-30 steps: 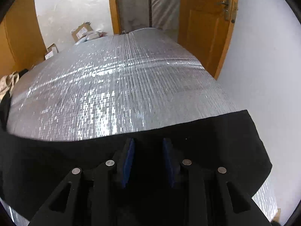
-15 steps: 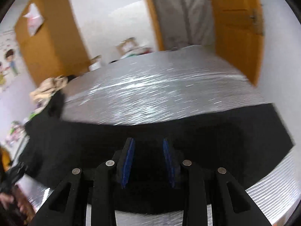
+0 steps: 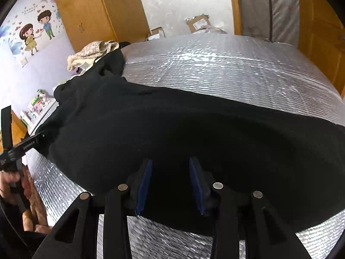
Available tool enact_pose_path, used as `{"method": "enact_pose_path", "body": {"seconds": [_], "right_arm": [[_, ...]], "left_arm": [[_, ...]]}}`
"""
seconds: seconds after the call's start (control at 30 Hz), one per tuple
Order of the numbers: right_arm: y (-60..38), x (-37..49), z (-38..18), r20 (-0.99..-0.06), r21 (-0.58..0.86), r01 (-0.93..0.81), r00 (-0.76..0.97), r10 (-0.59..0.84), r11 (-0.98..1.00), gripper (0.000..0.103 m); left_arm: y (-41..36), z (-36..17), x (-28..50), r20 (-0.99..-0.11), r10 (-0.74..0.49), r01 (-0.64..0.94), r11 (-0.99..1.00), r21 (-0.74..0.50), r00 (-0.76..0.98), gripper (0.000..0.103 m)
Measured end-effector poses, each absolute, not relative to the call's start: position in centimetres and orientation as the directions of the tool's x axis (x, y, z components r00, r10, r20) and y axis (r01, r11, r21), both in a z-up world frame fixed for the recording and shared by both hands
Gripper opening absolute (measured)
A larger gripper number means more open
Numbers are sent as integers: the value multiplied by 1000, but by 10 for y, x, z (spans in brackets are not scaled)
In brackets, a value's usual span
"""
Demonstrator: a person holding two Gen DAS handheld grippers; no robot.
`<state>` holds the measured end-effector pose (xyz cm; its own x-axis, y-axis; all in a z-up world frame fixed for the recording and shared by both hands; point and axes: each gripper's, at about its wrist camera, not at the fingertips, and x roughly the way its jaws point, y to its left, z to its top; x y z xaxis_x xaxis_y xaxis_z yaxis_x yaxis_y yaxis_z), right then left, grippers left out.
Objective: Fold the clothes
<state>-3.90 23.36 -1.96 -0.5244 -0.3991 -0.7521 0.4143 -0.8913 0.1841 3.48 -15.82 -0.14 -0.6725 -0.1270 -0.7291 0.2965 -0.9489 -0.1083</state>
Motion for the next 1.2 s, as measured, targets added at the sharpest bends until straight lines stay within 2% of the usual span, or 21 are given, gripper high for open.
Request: {"method": "enact_pose_path", "body": {"seconds": [0.27, 0.43, 0.53, 0.7, 0.8, 0.93, 1.07, 1.2], "right_arm": [[198, -36, -6, -761, 170, 526, -467, -450, -833, 40], [246, -39, 3, -739, 163, 333, -582, -339, -929, 40], [276, -39, -7, -782, 126, 209, -581, -227, -970, 40], [281, -9, -10, -793, 30, 199, -592, -144, -980, 41], [282, 9, -12, -807, 31, 200, -574, -142, -979, 41], [310, 17, 1, -782, 113, 156, -596, -185, -981, 41], [369, 1, 7, -751, 125, -42, -657, -67, -991, 41], [399, -6, -6, -781, 90, -111, -624, -1, -990, 41]], "left_arm": [[-184, 3, 49, -719, -94, 315, -932, -179, -688, 2], [-167, 11, 50, -680, -23, 238, -945, -224, -733, 2], [-153, 12, 47, -666, 37, 169, -956, -242, -745, 2], [-131, 6, 42, -677, 126, 78, -962, -263, -725, 2], [-120, 5, 39, -677, 165, 33, -963, -269, -717, 2], [-108, 3, 31, -687, 176, 2, -968, -250, -705, 2], [-101, 0, 25, -699, 174, -15, -974, -227, -693, 2], [-98, -2, 34, -711, 160, -33, -982, -188, -685, 2]]}}
